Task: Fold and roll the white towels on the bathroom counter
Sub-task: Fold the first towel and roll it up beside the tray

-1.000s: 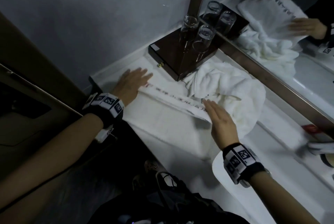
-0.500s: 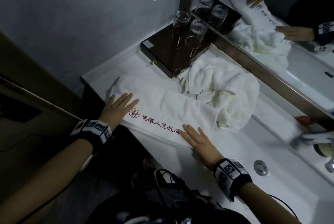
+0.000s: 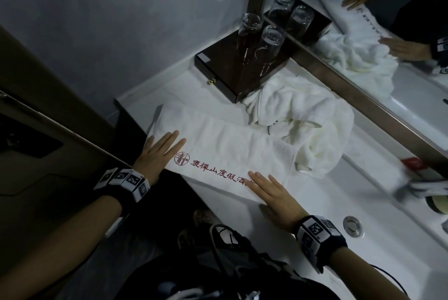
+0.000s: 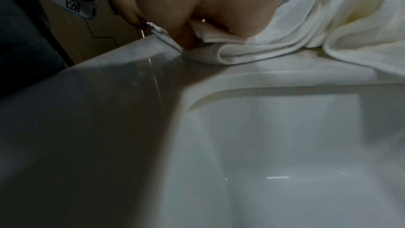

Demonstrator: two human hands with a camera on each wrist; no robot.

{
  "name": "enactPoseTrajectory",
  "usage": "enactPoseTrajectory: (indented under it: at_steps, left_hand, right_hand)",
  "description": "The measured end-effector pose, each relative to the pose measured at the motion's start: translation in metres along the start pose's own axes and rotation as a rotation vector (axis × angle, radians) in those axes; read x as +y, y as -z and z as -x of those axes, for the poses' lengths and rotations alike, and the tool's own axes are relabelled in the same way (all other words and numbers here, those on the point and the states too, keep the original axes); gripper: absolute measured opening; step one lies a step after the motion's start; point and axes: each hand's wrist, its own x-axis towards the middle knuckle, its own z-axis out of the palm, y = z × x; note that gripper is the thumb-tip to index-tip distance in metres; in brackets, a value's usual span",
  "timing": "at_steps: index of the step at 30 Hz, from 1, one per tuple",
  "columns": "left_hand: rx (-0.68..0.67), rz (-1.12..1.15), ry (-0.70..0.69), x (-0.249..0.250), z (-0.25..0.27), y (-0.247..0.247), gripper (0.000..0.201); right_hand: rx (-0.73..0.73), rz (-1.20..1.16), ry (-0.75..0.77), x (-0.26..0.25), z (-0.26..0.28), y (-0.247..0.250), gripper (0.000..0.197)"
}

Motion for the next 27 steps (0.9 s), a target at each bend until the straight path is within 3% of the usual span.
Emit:
enactPoseTrajectory:
  at_steps: [3, 7, 10, 13, 15, 21, 27]
  left_hand:
    - [-0.027, 0.031, -0.001, 0.001, -0.005, 0.000, 0.104]
    - [0.092, 0.191, 0.033, 0.018, -0.019, 0.012, 0.075]
    - [0.138, 0.259, -0.020, 0.034, -0.031, 0.017, 0.058]
    - [0.011, 0.239, -0.009, 0.044, -0.041, 0.021, 0.055]
    - [-0.045, 0.230, 0.008, 0.044, -0.048, 0.022, 0.055]
    - [-0.082, 0.180, 0.032, 0.038, -0.062, 0.022, 0.056]
    - [-0.087, 0.152, 0.050, 0.033, -0.080, 0.025, 0.060]
  right_hand:
    - [0.101, -0.083, -0.006, 0.000, -0.001, -0.001, 0.055]
    - [0.348, -0.157, -0.014, -0.002, -0.017, 0.011, 0.037]
    - [0.335, -0.046, -0.102, 0.000, -0.037, 0.022, 0.057]
    - [0.171, -0.022, -0.304, 0.007, -0.054, 0.029, 0.095]
    - [0.092, -0.049, -0.403, 0.014, -0.059, 0.030, 0.109]
    - [-0.059, -0.105, -0.448, 0.024, -0.062, 0.027, 0.123]
    - [-0.060, -0.129, -0.442, 0.024, -0.063, 0.025, 0.123]
